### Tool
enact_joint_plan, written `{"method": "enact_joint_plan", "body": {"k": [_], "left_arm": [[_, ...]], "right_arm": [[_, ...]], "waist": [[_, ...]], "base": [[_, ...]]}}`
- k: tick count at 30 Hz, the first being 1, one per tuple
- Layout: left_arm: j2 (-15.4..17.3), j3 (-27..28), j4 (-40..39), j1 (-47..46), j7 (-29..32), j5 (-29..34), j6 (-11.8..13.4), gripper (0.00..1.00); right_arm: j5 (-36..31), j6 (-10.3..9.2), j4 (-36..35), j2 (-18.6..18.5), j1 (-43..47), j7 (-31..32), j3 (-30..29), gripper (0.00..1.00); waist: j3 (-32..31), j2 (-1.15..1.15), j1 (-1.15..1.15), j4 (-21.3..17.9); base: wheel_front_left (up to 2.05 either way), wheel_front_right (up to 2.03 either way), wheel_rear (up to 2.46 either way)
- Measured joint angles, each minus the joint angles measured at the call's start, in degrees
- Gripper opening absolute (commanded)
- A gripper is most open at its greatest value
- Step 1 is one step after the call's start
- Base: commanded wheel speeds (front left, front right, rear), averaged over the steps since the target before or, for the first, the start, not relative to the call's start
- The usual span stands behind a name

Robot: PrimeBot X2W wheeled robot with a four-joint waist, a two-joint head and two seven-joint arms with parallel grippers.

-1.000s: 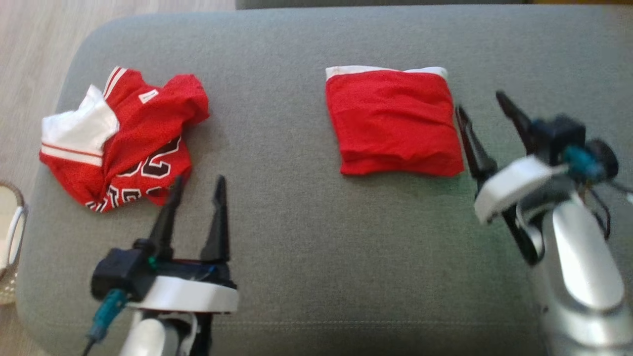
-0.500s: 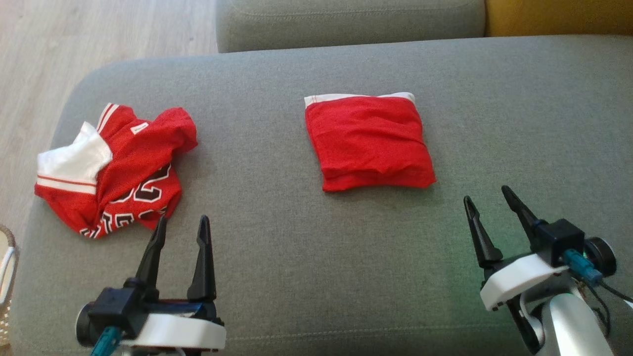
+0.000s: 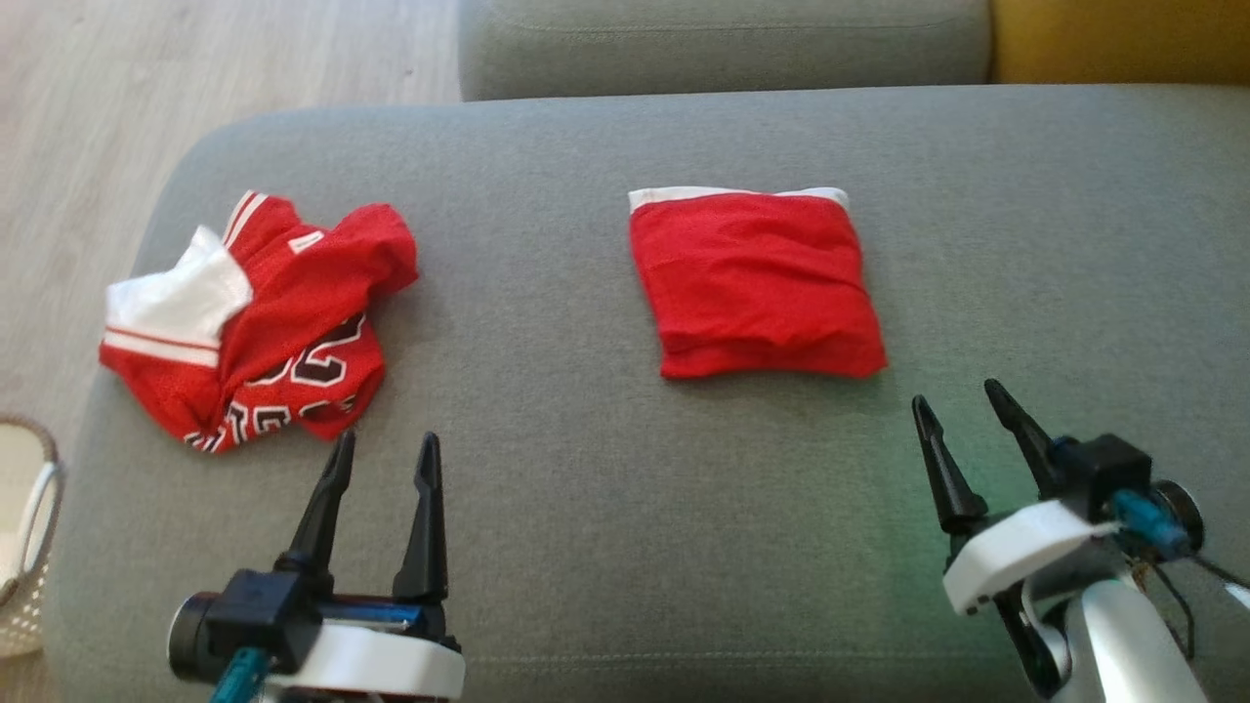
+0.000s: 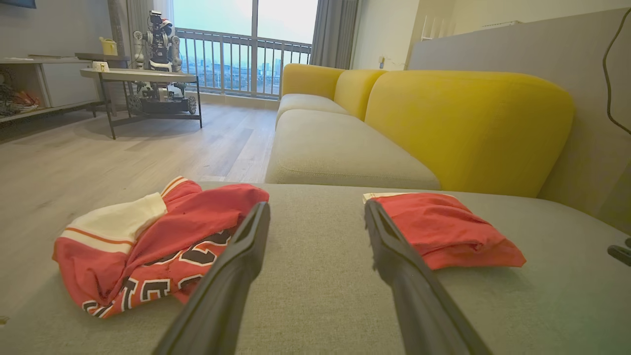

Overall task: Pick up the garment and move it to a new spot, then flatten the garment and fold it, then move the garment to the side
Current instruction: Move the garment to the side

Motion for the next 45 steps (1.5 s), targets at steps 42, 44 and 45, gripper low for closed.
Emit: {"method": "enact_joint_plan", "body": {"k": [42,44,45], "left_arm": [[0.0,-4.4,2.1,-7.6,0.0,1.8,-1.0,1.00],[0.0,-4.2,1.9,-7.6,0.0,2.1,-1.1,1.00],[0.0,-4.2,1.9,-7.6,0.0,2.1,-1.1,1.00]], "right_arm": [[5.3,0.00,41.4,-7.8,-35.2,9.7,-11.9,0.00],[5.7,0.00,40.7,-9.6,-35.2,9.9,-12.0,0.00],[5.7,0.00,40.7,-9.6,-35.2,9.9,-12.0,0.00]], "waist": [[10.2,0.00,0.00,3.7],[10.6,0.00,0.00,2.3],[10.6,0.00,0.00,2.3]], "base": [[0.00,0.00,0.00],[0.00,0.00,0.00],[0.00,0.00,0.00]]}}
